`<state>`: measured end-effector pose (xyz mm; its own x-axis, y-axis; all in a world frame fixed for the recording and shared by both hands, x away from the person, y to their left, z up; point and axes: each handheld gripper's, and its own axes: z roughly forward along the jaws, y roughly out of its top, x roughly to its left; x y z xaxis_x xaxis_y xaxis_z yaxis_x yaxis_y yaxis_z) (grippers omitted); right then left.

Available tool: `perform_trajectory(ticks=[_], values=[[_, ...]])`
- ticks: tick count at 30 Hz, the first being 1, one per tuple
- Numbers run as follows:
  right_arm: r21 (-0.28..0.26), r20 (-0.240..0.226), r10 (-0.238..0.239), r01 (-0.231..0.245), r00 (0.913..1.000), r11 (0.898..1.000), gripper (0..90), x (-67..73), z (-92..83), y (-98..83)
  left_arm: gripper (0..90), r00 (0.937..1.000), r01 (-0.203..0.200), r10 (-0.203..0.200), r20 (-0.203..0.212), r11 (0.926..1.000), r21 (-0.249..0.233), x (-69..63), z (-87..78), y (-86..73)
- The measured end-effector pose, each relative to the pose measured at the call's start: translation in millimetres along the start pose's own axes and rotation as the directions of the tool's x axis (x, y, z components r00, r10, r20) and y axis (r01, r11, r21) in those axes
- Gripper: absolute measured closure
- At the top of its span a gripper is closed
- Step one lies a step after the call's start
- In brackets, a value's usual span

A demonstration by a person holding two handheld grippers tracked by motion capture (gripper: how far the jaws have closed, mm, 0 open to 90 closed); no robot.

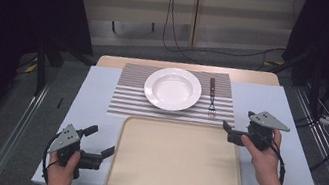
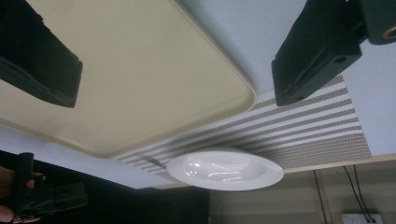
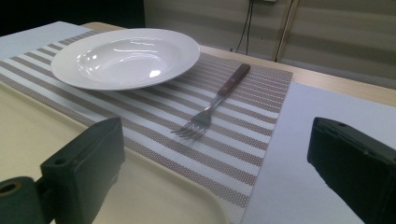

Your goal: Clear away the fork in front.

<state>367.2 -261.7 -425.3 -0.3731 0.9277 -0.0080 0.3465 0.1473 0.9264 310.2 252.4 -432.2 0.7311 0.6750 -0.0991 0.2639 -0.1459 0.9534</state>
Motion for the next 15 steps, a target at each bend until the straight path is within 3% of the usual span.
perform_trajectory(ticks=[15], values=[[0.03, 0.017, 0.015, -0.016, 0.9997, 0.999, 3.9, -17.1, 35.4, 15.0, 2.0, 1.0, 0.003, -0.003, 0.003, 0.9999, 0.011, 0.9, 1.9, -1.3]])
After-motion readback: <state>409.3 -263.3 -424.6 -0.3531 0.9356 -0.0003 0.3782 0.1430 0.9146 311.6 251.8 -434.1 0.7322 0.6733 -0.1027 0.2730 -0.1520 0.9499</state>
